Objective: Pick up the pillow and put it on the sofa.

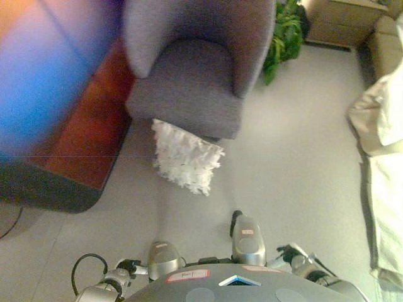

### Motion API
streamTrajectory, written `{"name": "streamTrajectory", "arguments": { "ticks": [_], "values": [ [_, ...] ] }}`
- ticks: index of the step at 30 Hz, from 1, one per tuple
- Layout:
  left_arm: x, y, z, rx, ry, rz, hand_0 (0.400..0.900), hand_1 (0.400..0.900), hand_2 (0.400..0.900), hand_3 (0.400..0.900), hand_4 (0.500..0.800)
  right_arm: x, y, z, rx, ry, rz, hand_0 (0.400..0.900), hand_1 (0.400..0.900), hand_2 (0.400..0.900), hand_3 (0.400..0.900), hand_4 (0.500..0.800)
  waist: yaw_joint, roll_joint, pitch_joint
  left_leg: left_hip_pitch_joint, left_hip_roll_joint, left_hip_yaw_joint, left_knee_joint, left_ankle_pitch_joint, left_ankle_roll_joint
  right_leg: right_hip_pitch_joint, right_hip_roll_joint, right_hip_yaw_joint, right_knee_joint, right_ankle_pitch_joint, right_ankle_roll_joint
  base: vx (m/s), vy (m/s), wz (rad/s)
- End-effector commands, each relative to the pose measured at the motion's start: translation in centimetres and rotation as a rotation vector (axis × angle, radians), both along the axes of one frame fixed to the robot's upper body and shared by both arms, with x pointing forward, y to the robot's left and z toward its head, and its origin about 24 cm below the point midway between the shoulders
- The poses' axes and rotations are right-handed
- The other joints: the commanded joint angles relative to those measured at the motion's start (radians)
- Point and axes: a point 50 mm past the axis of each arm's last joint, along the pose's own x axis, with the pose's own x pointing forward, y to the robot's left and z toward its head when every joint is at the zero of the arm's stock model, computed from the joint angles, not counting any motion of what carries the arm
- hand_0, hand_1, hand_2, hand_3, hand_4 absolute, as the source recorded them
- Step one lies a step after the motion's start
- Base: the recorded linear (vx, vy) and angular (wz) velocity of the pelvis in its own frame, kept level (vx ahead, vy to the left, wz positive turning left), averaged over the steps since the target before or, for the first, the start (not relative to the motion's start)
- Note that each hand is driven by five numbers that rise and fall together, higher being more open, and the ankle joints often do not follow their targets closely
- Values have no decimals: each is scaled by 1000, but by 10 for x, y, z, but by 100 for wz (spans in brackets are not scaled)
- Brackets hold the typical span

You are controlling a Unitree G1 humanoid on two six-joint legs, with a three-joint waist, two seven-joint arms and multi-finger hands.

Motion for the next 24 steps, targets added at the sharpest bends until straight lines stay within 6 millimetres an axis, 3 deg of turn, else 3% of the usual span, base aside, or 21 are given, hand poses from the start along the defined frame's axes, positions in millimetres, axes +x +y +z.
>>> {"name": "streamTrajectory", "arguments": {
  "ticks": [1, 3, 5, 8, 9, 11, 13, 19, 24],
  "values": [
    [49, 4, 8, -30, -184, -34, 900, 900, 900, 900, 800, 29, -16, 12, -60, -94, 74, 900, 900, 900, 900, 800, 16, -51, -18, 151, -35, 45, 45, 143, 83, -17, 2, 65, -298, 240, 18, 445, -389, -32],
    [59, -1, 9, -48, -211, -38, 900, 900, 900, 900, 800, 40, -22, 18, -89, -151, 105, 900, 900, 900, 900, 800, 49, -50, 10, -21, -148, 29, 47, 82, 117, 53, 32, 61, -339, 199, -3, 215, -175, -29],
    [67, -1, 11, -66, -237, -53, 900, 900, 900, 900, 800, 53, -27, 25, -117, -215, 117, 900, 900, 900, 900, 800, 66, -28, 45, -92, -154, 86, -128, 103, 120, 84, 63, 47, -338, 155, -4, 88, -24, -6],
    [78, -3, 13, -58, -274, -80, 900, 900, 900, 900, 800, 73, -26, 31, -128, -294, 96, 900, 900, 900, 900, 800, 121, -2, 93, -207, -194, 21, -263, 209, 96, 124, 101, 53, -340, 114, 0, 75, -36, -19],
    [84, -3, 15, -52, -292, -91, 900, 900, 900, 900, 800, 80, -24, 34, -120, -329, 74, 900, 900, 900, 900, 800, 147, 7, 113, -262, -190, -8, -281, 270, 74, 141, 115, 49, -339, 94, -6, 46, -52, -27],
    [91, -3, 16, -44, -297, -114, 900, 900, 900, 900, 800, 93, -19, 37, -108, -374, 60, 900, 900, 900, 900, 800, 193, 13, 133, -324, -192, -45, -325, 320, 56, 187, 127, 37, -341, 56, -16, 115, -13, -39],
    [86, -1, 15, -37, -267, -118, 900, 900, 900, 900, 800, 99, -13, 38, -98, -396, 63, 900, 900, 900, 900, 800, 207, 15, 130, -300, -196, -42, -347, 302, 76, 213, 122, 33, -327, 21, -16, 232, 64, -36],
    [85, 15, 20, -7, -225, -138, 900, 900, 900, 900, 800, 104, -2, 38, -41, -448, 56, 900, 900, 900, 900, 800, 202, 8, 124, -283, -186, 0, -317, 271, 91, 248, 73, 21, -326, 19, 12, 177, 24, 0],
    [104, 21, 28, 6, -262, -153, 900, 900, 900, 900, 800, 147, 5, 60, -58, -567, 55, 900, 900, 900, 900, 800, 239, 20, 152, -389, -203, -22, -263, 272, 92, 207, 67, 31, -316, 12, 4, -32, -25, -3]
  ]
}}
